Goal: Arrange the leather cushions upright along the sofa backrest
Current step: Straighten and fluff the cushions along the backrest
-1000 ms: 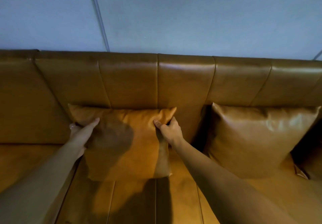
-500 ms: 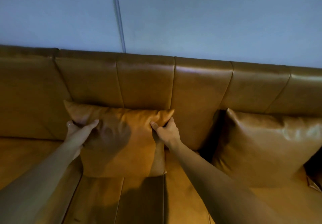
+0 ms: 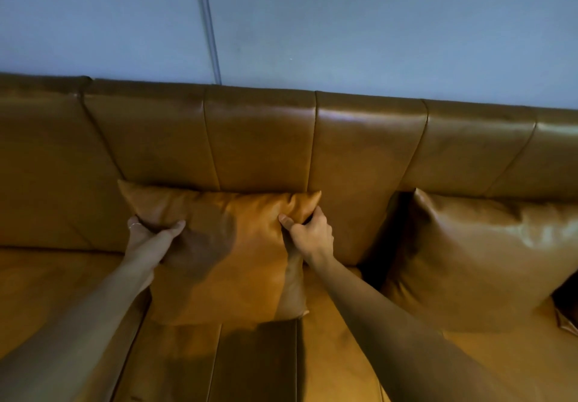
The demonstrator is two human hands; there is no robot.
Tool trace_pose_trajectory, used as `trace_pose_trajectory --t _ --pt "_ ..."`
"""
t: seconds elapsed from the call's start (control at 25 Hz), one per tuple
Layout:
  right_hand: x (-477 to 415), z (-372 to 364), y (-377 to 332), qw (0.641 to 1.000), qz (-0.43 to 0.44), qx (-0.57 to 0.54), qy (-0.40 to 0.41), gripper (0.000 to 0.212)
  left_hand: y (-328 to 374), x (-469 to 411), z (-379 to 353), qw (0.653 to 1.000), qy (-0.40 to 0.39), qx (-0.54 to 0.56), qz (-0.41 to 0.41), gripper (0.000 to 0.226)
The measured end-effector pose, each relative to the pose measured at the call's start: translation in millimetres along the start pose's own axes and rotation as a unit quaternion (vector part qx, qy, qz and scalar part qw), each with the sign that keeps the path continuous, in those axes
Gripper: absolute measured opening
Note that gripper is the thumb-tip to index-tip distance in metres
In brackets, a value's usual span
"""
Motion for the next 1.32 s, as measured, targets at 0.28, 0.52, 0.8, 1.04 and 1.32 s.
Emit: trace_pose_trajectory --t 0.28,0.52,0.8,1.04,1.32 --pt "-4 0 5 1.000 -0.001 -0.026 -0.006 0.073 -9 -8 -3 0.999 0.029 0.010 -0.010 0.076" --pt "-1 -3 4 0.999 0.026 -0.031 -0.013 0.073 -17 1 -2 0.998 0.050 0.010 -0.043 0.076" --pt "-9 1 -1 0.999 0.000 -0.023 -0.031 0.077 -9 -6 0 0.998 0.027 -0.035 -0.033 0.076" --pt "-15 14 1 0.990 -0.064 -0.060 -0.112 0.094 14 12 -8 0.979 0.114 -0.171 -0.007 0.092" --pt "-1 108 2 0.997 0.058 0.041 -0.019 0.055 64 112 -140 0.869 0.075 -0.286 -0.396 0.076"
Point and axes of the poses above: each hand's wrist, its own x-axis away from the middle knuckle, its own z-axis out of the back of the hand, y = z × x, the point moved 2 cm from there along -x, towards the middle knuckle, and after that the axes turned 5 degrees about z, right-handed, at the moved point
